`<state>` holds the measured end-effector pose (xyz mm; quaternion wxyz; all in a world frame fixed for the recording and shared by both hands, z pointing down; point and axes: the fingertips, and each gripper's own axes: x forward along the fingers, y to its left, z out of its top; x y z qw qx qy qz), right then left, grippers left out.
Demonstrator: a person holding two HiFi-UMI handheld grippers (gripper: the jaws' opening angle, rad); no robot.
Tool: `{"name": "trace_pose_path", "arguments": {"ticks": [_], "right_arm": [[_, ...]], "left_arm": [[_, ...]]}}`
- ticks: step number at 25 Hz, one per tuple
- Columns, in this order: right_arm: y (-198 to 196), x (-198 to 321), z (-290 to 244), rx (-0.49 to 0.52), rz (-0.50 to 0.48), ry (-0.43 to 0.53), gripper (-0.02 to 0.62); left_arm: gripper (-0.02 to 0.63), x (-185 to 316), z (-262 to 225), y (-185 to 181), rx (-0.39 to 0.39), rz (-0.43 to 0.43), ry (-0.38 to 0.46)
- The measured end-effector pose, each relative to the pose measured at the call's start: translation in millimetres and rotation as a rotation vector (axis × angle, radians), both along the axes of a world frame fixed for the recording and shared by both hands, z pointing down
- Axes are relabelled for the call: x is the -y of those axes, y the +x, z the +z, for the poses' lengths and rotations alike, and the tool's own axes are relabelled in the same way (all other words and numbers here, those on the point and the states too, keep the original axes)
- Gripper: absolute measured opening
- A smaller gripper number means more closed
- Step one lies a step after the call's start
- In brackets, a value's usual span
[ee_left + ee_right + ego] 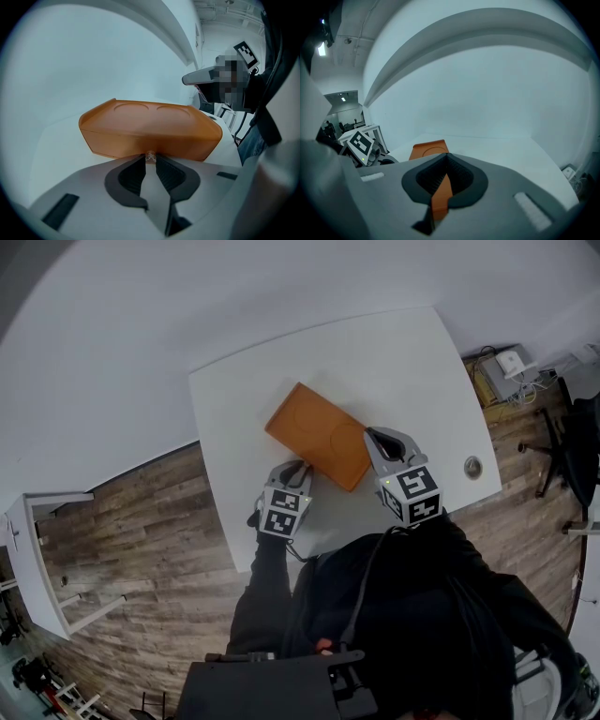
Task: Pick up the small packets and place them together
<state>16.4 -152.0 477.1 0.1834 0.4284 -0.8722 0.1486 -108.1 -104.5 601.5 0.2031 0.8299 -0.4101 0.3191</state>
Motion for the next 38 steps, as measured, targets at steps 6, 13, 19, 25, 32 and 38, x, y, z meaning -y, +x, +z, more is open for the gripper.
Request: {"name": "trace_pose_path", "arguments": {"ticks": [6, 13, 19, 25, 32, 38], "right_arm": [[-0.5, -1.3, 8.8, -0.011, -0.008, -0.022, -0.005], [0.8, -5.9, 35.3, -0.042, -0.009, -0.081, -0.005], [5.0, -5.9, 58.8, -0.083, 0.016, -0.141, -0.005], [4.7, -3.9, 67.1, -0.174, 0.002, -0.121, -0.005], [3.4, -4.2, 69.5, -0.203, -0.018, -0.132, -0.005], [1.9, -6.1, 69.6, -0.204, -0.011, -0.126, -0.005]], "left_arm": [[0.069, 0.1, -0.1, 0.0, -0.021, -0.022, -0.015], [0.069, 0.2, -0.1, -1.1, -0.042, -0.039, -0.028], [0.069, -0.9, -0.3, -1.7, -0.053, -0.042, -0.050], [0.069, 0.2, 0.2, -2.0, -0.060, -0.062, -0.051], [0.069, -14.3, 0.7, -11.7, -0.062, -0.070, -0.077], [0.069, -29.6, 1.4, -24.9, -0.062, -0.094, -0.090]]}}
